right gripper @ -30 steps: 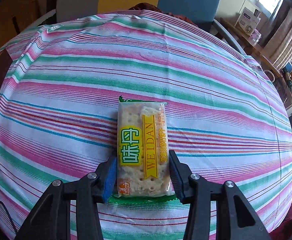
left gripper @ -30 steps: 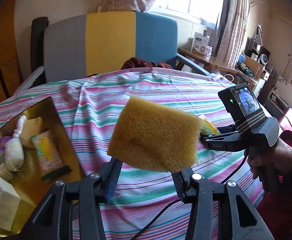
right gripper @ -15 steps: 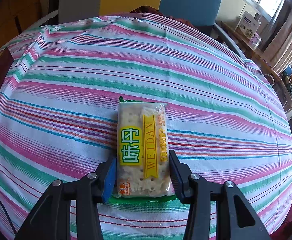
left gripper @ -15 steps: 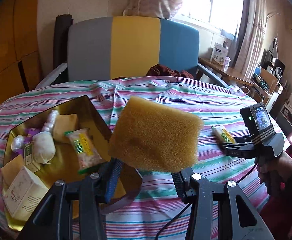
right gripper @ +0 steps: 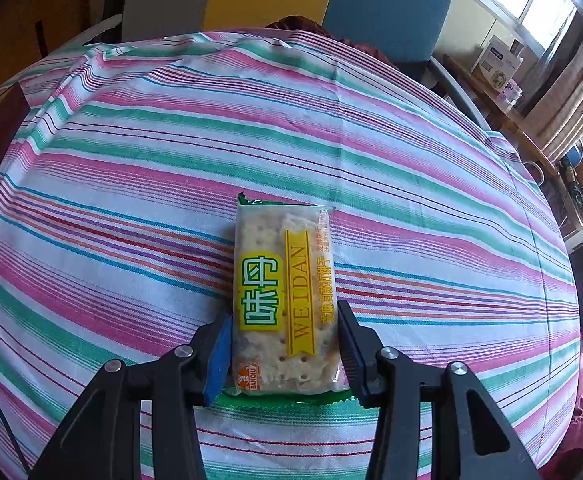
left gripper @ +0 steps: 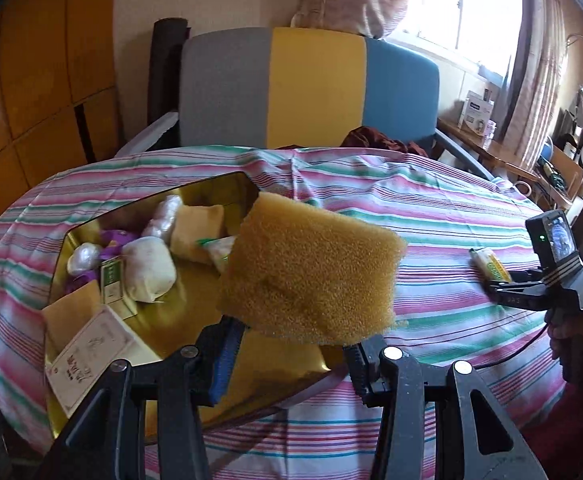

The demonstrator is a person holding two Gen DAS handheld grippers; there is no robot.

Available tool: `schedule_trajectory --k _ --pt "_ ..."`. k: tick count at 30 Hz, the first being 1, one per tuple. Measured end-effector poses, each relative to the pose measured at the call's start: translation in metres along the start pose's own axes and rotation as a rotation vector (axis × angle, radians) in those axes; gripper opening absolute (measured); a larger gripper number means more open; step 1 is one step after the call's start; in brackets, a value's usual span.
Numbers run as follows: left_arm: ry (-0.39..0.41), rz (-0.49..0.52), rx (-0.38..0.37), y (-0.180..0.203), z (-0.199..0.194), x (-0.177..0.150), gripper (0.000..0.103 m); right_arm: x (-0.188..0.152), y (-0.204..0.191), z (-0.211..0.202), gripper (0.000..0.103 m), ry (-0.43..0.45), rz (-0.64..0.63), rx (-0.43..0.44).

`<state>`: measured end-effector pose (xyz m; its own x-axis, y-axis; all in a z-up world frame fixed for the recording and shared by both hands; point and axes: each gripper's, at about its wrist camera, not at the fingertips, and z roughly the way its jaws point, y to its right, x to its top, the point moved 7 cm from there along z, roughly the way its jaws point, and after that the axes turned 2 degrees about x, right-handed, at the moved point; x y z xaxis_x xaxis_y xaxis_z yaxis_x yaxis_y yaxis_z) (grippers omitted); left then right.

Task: Organize objects
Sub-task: 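Carry the sponge cake over the gold tray with the left gripper, then open the left gripper to release the sponge cake in the tray, then carry the cracker pack into the tray and open the right gripper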

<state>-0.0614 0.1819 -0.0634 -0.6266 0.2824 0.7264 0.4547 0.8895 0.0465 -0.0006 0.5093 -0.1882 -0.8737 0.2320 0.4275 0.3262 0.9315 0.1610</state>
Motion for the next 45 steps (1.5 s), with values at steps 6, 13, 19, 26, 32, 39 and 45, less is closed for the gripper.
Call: schedule_trajectory --k 6,13,19,26,32,39,45 --pt "-0.022 -0.050 0.043 -0.034 0.006 -0.008 0.048 0.001 -0.004 0.000 0.047 0.008 -0.045 -0.040" --pt "-0.097 -0.084 0.097 -0.078 0.018 -0.034 0.048 0.003 -0.009 -0.001 0.047 0.014 -0.098 -0.080" --pt "-0.147 -0.127 0.101 -0.092 0.033 -0.048 0.059 0.003 -0.009 -0.001 0.047 0.016 -0.107 -0.086" --pt "-0.091 -0.098 0.135 -0.087 0.025 -0.041 0.073 0.004 -0.010 -0.001 0.048 0.016 -0.123 -0.101" --pt "-0.047 -0.118 0.162 -0.094 0.011 -0.031 0.074 0.005 -0.012 -0.003 0.048 -0.008 -0.111 -0.114" --pt "-0.019 -0.148 0.183 -0.107 -0.002 -0.029 0.077 0.017 -0.045 -0.030 0.048 -0.020 -0.015 0.043" --pt "0.014 -0.180 0.219 -0.120 -0.014 -0.026 0.082 0.046 -0.142 -0.092 0.048 0.126 -0.076 0.253"
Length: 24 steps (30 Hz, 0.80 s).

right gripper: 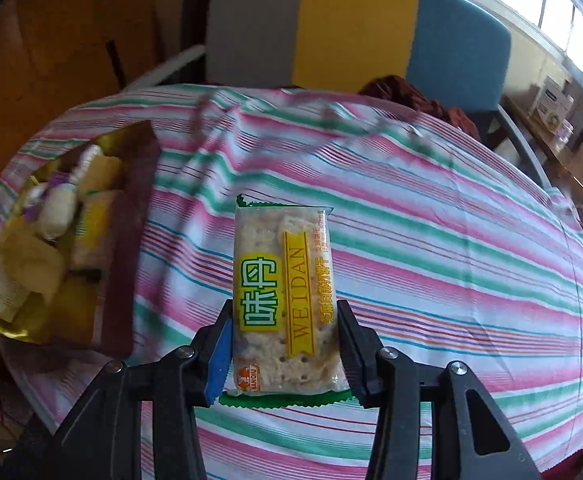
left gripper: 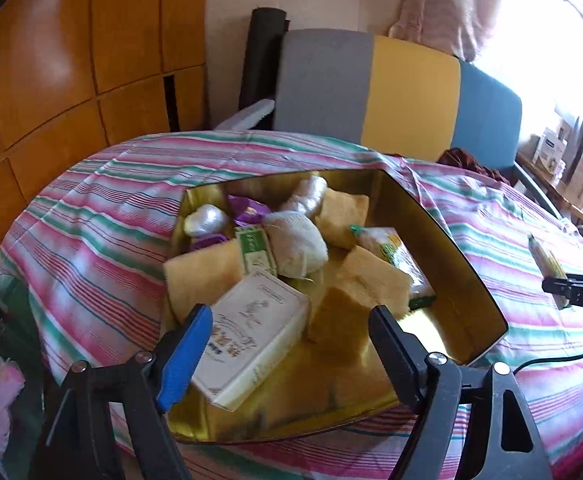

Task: Organize objects
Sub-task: 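Carry the cracker pack into the tray and open the right gripper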

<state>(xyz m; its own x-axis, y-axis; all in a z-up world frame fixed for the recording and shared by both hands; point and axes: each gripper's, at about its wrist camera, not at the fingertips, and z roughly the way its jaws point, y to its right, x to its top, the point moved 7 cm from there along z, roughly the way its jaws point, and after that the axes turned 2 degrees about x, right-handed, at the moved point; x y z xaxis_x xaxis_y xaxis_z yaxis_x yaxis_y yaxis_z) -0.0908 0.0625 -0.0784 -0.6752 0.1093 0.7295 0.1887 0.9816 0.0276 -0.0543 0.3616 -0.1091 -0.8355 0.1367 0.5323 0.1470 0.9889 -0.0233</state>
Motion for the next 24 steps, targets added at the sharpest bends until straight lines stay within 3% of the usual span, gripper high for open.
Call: schedule_trajectory --k 4,8,18,24 --pt "0.021 -0.011 0.021 -0.009 -0.007 0.003 0.084 0.019 -0.074 -0.007 0.048 0.038 -0.073 0.098" --pt "0.028 -0.032 0.038 -0.018 -0.011 0.003 0.086 0.023 -0.118 0.006 0.048 0.025 -0.126 0.108" --pt "0.032 -0.079 0.081 -0.037 -0.014 0.001 0.093 0.013 -0.164 0.050 0.049 -0.078 -0.196 0.123" --pt "0.037 -0.092 0.113 -0.045 -0.017 -0.001 0.097 0.006 -0.175 0.050 0.050 -0.037 -0.218 0.110"
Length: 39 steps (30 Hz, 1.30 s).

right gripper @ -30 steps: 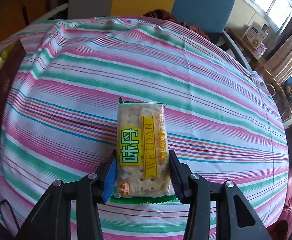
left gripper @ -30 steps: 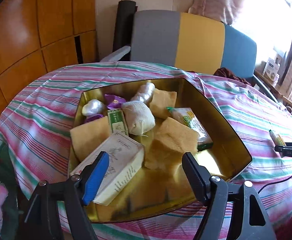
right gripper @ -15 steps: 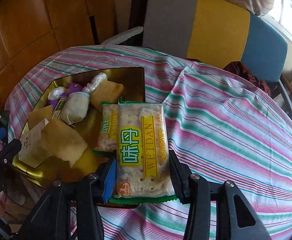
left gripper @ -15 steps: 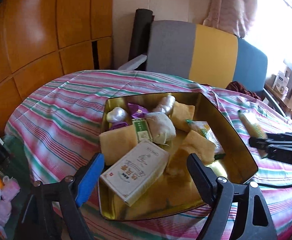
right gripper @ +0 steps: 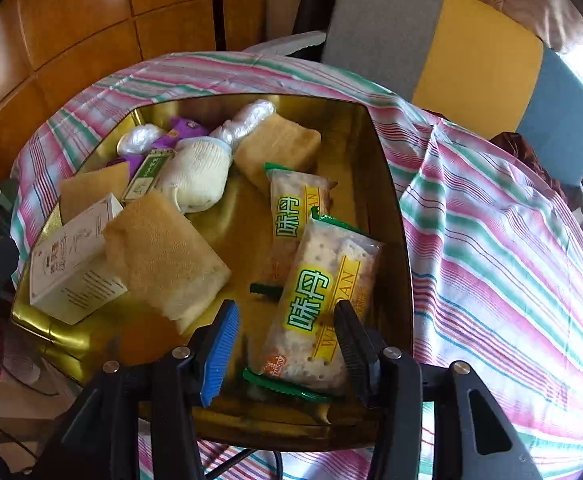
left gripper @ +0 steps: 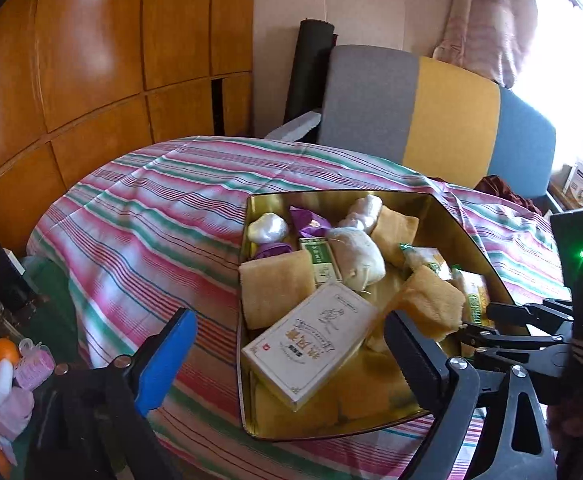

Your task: Organize objects

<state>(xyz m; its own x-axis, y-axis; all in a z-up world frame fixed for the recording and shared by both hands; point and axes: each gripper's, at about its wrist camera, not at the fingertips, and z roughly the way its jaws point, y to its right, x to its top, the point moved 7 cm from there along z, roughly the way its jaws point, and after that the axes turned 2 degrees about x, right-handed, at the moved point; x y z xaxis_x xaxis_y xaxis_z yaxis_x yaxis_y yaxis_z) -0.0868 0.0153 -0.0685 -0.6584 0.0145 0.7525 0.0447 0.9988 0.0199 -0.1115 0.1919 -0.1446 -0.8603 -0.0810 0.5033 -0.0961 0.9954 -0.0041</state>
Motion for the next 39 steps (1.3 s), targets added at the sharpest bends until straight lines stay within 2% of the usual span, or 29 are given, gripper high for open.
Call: schedule_trajectory --k 6,11,18,20,27,39 --pt "-0.002 -0.019 0.014 -0.007 -0.001 -0.003 0.100 -0.004 0.010 -0.023 0.050 0.091 0.077 -0.021" --pt "0.016 -0.024 0.013 -0.004 -0.007 -0.003 0.103 -0.010 0.016 -0.047 0.050 0.188 0.121 -0.077" --pt "0.012 -0.024 0.021 0.005 -0.012 -0.005 0.103 -0.017 0.024 -0.076 0.050 0.262 0.149 -0.165" --pt "0.017 -0.032 0.011 0.006 -0.015 -0.005 0.103 -0.020 0.026 -0.083 0.050 0.273 0.157 -0.176" --pt "0.054 -0.011 0.047 0.012 -0.027 -0.005 0.103 -0.028 0.031 -0.098 0.050 0.303 0.185 -0.172" --pt "0.082 0.006 0.042 0.020 -0.038 -0.005 0.103 -0.031 0.018 -0.094 0.050 0.293 0.168 -0.153"
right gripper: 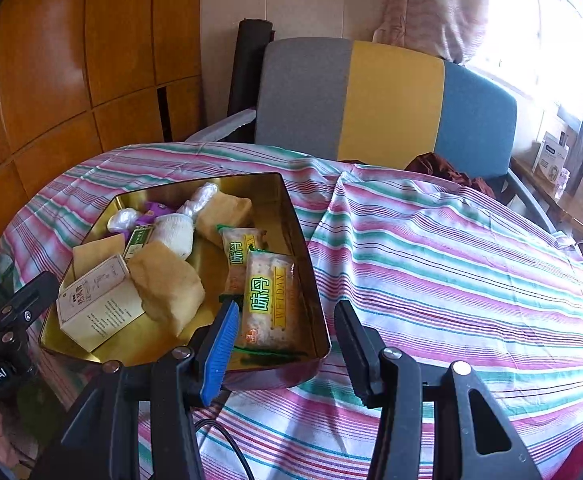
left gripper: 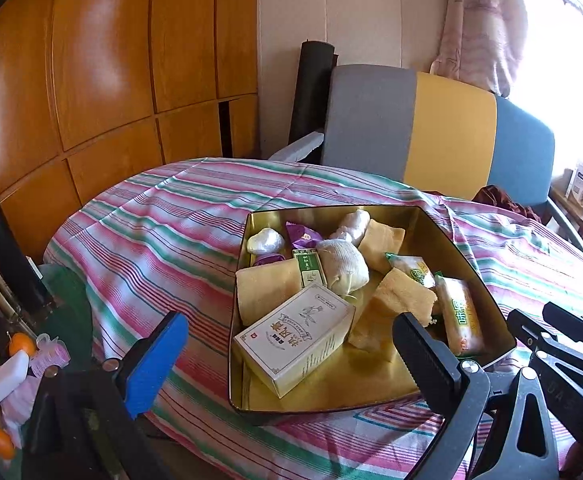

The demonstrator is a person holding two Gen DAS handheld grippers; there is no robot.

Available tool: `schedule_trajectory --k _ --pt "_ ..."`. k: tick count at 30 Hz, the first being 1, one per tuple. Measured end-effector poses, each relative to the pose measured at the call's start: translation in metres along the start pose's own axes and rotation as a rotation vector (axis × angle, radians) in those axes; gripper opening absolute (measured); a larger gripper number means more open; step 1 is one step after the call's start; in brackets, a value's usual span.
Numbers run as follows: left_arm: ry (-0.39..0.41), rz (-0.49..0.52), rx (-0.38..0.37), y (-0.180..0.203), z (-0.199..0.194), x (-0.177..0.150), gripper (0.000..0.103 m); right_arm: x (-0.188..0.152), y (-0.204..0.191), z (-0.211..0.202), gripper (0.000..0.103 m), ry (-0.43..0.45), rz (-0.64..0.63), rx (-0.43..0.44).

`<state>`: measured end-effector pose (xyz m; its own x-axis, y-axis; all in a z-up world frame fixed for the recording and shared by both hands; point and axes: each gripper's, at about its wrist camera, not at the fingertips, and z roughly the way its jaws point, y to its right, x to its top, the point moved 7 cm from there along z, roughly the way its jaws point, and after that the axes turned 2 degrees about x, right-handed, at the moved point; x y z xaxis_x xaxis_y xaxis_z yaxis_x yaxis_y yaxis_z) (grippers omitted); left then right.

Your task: Organize objects

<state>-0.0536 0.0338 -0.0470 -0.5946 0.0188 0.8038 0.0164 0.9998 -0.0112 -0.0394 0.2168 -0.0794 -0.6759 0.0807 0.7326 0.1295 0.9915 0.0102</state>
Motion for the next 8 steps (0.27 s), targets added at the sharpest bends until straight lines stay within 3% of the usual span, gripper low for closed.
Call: schedule_trajectory --k 5,8 --pt "0.000 0.001 0.001 -0.0004 0.0021 -0.0017 0.099 0.0005 -0.0037 0.0030 0.050 -0.015 -0.001 0.000" --pt "-0.016 -0.012 0.001 -0.0040 0.0045 -0.0021 0.103 0.0034 -0.0065 0.0022 0.050 -0.014 -0.002 -0.001"
